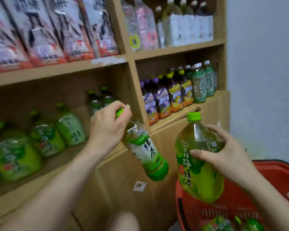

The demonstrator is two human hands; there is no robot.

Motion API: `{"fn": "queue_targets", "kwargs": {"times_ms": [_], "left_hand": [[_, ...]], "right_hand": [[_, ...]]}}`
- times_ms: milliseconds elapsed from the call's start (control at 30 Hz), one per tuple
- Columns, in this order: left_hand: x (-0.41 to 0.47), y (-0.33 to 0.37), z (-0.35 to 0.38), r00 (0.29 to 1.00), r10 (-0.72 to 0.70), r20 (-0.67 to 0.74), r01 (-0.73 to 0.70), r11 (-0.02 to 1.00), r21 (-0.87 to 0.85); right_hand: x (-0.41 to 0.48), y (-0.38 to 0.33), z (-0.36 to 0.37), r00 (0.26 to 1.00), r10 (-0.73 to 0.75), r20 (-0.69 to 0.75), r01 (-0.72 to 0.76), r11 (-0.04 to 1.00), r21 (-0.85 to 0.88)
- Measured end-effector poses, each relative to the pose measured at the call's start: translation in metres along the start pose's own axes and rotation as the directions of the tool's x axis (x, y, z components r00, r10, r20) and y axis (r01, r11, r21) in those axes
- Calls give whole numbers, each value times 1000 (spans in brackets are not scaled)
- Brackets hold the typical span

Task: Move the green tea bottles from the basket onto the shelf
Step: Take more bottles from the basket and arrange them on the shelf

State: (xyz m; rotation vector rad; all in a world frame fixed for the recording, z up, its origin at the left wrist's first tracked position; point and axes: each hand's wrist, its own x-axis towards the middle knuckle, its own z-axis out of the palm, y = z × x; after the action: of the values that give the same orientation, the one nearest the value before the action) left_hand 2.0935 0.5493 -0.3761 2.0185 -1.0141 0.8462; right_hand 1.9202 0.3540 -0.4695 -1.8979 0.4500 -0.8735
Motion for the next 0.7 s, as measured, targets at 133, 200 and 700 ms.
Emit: {"fn": "queue_targets", "kwargs": {"times_ms": [133, 200, 700], "left_hand": [[27, -38, -59, 995, -29, -100, 45, 987, 156], [37, -62, -74, 991, -54, -126, 83, 968, 237], [119, -199, -15, 940, -314, 133, 240, 885, 398]], "right_hand": [[14, -50, 48, 993, -116, 33, 112, 988, 109], [25, -70, 74, 987, -158, 39, 151, 978, 142], [84, -111, 241, 952, -200, 229, 102, 919, 380]]}}
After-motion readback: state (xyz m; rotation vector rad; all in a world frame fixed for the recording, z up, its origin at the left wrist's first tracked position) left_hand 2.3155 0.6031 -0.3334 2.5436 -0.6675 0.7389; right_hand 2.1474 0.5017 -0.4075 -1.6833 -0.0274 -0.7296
